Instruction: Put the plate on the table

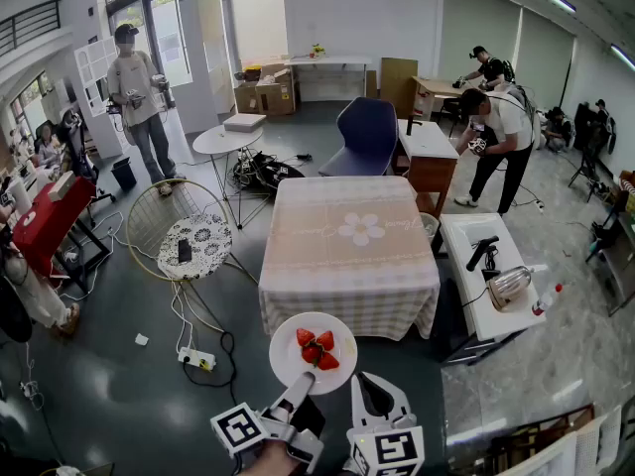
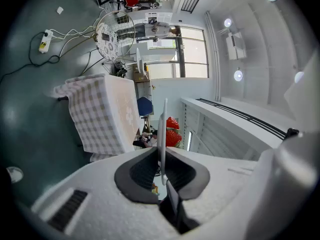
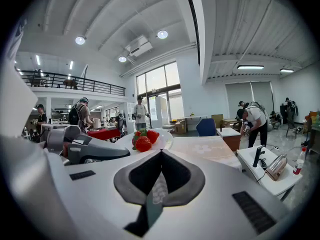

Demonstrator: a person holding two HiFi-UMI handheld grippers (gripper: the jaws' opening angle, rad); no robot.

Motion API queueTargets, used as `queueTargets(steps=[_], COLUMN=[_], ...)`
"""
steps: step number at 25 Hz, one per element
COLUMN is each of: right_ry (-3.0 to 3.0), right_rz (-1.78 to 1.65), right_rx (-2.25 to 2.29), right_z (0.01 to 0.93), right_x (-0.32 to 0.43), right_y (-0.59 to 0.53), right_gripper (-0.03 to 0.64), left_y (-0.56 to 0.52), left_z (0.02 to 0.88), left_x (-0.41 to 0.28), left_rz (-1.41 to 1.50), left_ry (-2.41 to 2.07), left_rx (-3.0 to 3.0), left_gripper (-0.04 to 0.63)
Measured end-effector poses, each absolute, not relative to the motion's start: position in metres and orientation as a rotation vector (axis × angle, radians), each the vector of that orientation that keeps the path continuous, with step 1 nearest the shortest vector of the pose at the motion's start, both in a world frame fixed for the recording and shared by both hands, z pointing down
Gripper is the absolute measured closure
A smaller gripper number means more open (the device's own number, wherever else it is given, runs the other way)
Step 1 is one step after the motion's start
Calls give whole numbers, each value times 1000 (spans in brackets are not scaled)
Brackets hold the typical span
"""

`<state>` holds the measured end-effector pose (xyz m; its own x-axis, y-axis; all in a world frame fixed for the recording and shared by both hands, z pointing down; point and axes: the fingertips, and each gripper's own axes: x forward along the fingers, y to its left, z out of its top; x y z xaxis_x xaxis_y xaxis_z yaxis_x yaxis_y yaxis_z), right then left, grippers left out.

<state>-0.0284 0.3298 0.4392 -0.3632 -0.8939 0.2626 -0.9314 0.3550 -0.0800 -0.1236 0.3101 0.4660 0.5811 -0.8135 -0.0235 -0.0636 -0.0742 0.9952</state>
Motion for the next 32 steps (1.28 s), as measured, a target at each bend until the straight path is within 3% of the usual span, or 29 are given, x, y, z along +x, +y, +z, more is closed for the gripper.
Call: queueTargets(steps=[32], right_ry=[-2523], right_rz=[378], right_rx=[1572], right_z=[468], right_x=[66], right_y=[282], right_gripper=[614], left_y=[264], left_z=[493], left_x=[-28], left_rz=[-715], left_ry=[-854], left_rx=[1511], left_gripper=[568])
